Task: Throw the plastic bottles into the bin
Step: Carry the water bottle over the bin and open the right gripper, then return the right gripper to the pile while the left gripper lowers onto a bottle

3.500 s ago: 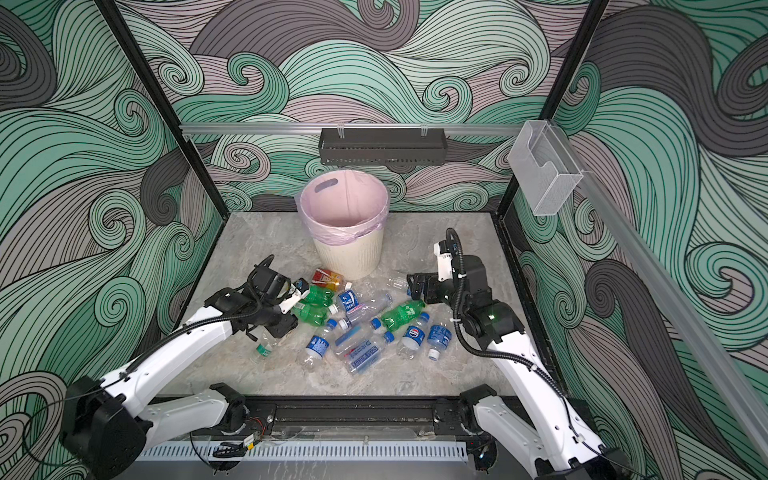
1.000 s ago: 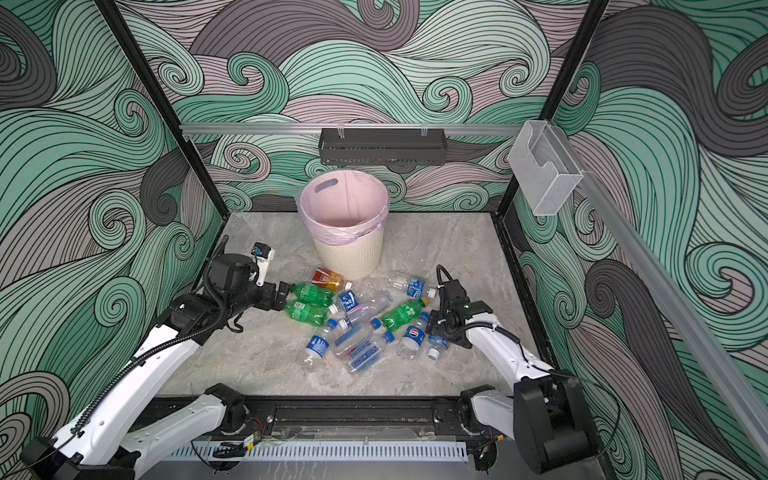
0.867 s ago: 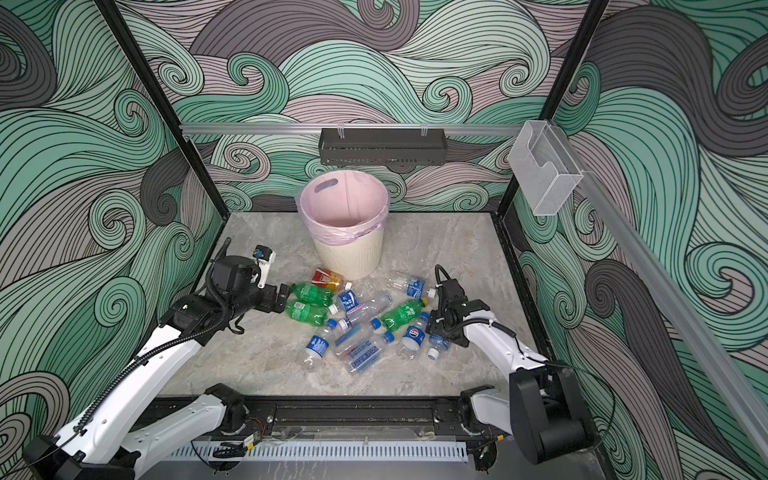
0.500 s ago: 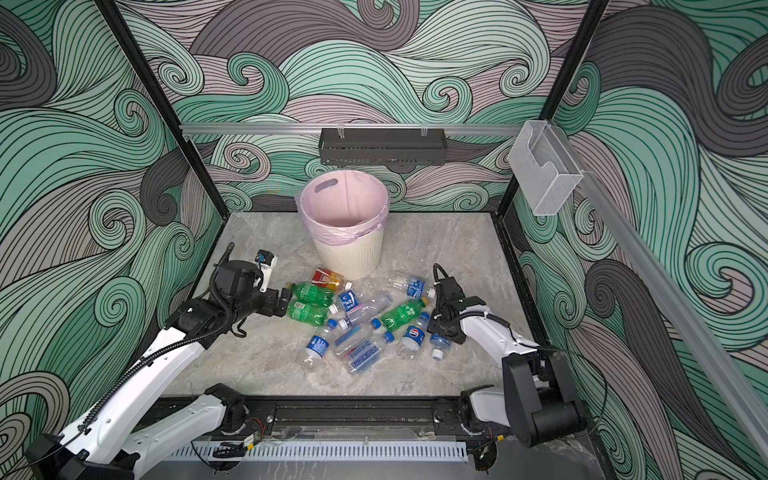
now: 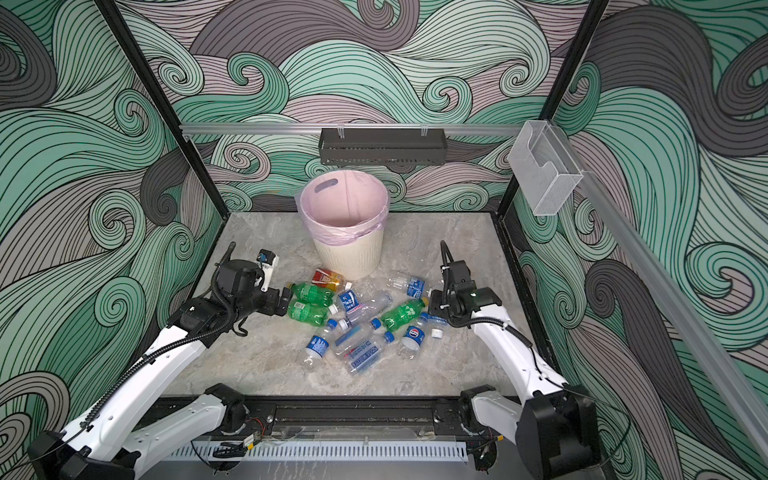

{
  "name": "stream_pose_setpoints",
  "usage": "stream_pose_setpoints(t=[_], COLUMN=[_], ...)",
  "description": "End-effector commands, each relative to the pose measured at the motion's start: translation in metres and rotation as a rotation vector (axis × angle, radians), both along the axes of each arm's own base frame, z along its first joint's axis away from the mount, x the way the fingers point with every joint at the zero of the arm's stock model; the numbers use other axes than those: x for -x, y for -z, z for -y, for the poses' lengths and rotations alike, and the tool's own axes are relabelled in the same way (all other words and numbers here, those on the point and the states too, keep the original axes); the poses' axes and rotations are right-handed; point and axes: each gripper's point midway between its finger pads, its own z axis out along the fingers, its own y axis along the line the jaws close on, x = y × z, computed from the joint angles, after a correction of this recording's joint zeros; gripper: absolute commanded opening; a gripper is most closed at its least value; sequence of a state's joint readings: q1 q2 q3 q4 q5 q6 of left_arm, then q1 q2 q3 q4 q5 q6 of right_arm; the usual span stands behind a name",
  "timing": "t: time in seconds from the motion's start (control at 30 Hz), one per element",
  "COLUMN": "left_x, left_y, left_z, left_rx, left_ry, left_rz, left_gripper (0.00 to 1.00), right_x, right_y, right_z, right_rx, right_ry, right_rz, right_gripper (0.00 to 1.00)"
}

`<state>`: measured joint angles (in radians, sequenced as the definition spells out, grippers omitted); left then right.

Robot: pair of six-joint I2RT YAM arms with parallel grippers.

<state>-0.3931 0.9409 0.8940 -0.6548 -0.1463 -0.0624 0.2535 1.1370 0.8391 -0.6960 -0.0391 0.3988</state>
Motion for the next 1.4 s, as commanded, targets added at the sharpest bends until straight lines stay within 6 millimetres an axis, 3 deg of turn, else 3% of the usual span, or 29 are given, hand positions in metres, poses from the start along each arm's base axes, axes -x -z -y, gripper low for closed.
stream_pose_setpoints(t=[0.0, 0.13, 0.27, 0.33, 0.47, 0.6, 0.7, 0.87, 1.1, 1.37], left_x=[-0.003, -0.003, -0.001, 0.0, 0.001, 0.004, 0.008, 0.02, 0.037, 0.041], left_y=[0.002, 0.005, 0.008, 0.007, 0.009, 0.01, 0.013, 0.013, 0.006, 0.03], left_z=[-0.005, -0.006, -0.007, -0.007, 0.001, 0.012, 0.02, 0.026, 0.028, 0.046], left_rx=[0.015, 0.016, 0.017, 0.025, 0.07, 0.113, 0.161, 0.209, 0.225, 0.261], left_ry=[-0.039, -0.055, -0.066, -0.071, -0.049, -0.006, 0.017, 0.039, 0.092, 0.115], left_rz=[0.004, -0.006, -0.025, -0.027, -0.038, -0.064, -0.086, -0.106, -0.115, -0.219], left_gripper=[0.99, 0.99, 0.99, 0.99, 0.99, 0.99, 0.99, 0.99, 0.99, 0.98], right_x=[0.006, 0.0, -0.029, -0.052, -0.124, -0.187, -0.207, -0.196, -0.145, -0.088], right_y=[-0.021, -0.056, -0.126, -0.167, -0.258, -0.291, -0.285, -0.287, -0.267, -0.205], right_z=[-0.024, -0.056, -0.102, -0.124, -0.161, -0.195, -0.208, -0.209, -0.19, -0.132], right_rx=[-0.08, -0.136, -0.227, -0.276, -0.404, -0.481, -0.472, -0.475, -0.45, -0.28], right_ry=[-0.115, -0.247, -0.38, -0.419, -0.363, -0.326, -0.341, -0.382, -0.44, -0.355], right_rz=[0.016, 0.062, 0.187, 0.271, 0.485, 0.575, 0.539, 0.569, 0.567, 0.523], right_gripper=[0.47, 0.47, 0.47, 0.47, 0.49, 0.76, 0.85, 0.86, 0.89, 0.95])
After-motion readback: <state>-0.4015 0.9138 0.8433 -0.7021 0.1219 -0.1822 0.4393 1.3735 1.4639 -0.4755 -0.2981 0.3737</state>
